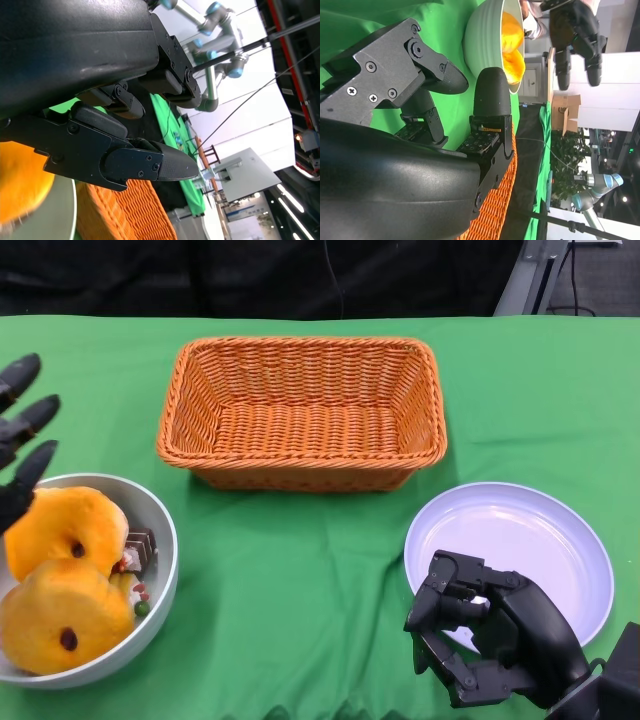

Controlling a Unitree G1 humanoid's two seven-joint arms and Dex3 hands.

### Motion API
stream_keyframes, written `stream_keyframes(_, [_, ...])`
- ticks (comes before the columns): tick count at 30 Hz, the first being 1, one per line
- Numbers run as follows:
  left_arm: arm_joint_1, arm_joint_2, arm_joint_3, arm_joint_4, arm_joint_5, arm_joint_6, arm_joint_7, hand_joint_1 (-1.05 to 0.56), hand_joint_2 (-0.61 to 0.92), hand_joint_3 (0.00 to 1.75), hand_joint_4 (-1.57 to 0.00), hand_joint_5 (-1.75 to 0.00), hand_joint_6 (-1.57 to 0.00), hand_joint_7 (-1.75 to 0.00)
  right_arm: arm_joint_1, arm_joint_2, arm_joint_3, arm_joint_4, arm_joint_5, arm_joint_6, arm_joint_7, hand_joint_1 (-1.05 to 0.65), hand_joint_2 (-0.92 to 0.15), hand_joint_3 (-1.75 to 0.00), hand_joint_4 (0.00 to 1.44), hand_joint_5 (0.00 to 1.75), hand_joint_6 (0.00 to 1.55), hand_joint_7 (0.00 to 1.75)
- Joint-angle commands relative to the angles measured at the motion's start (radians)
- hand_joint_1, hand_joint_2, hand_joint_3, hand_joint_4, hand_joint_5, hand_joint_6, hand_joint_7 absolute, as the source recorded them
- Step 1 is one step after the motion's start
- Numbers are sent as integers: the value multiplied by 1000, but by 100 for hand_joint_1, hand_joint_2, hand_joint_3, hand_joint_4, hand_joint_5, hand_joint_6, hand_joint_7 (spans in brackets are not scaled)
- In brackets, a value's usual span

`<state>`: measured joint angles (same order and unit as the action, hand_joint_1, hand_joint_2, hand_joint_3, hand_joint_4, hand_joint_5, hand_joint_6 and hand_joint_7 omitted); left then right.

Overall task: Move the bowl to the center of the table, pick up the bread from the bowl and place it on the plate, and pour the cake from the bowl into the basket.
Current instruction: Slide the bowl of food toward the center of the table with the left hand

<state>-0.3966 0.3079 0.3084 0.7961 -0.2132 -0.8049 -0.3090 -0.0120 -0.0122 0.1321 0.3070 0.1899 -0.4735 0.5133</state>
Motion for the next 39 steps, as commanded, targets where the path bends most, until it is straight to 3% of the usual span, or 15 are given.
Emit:
stream_keyframes(1, [-7, 49, 19, 26, 33, -45, 38, -68, 92, 30, -69, -1, -62, -1, -1, -3, -10, 5, 5, -9, 0, -4, -48, -119, 71, 169, 63, 140])
stream_keyframes(11, [-56, 146, -9, 216, 265, -48, 336, -69, 92, 32, -67, 0, -60, 0, 4, 1, -9, 4, 4, -11, -2, -6, -49, -116, 73, 168, 65, 139])
stream_keyframes(18, [-81, 182, -34, 313, 304, 11, 426, -67, 92, 31, -65, 0, -57, 0, 7, 0, -7, 1, -1, -11, -5, -7, -50, -115, 72, 168, 65, 138])
stream_keyframes(24, [-60, 174, -56, 326, 301, 34, 439, -63, 92, 31, -70, -3, -62, -2, 8, 3, -7, 1, 8, -1, -1, -6, -49, -117, 72, 169, 65, 138])
stream_keyframes(33, [-36, 142, 3, 340, 159, 132, 330, -58, 92, 29, -73, -3, -67, -3, 1, 4, -9, 20, 0, -21, -2, -9, -49, -116, 72, 168, 65, 138])
stream_keyframes(39, [-35, 127, -3, 337, 154, 180, 333, -54, 92, 33, -77, -3, -69, -2, 4, 5, -9, 17, 2, -16, -3, -9, -48, -115, 72, 169, 66, 138])
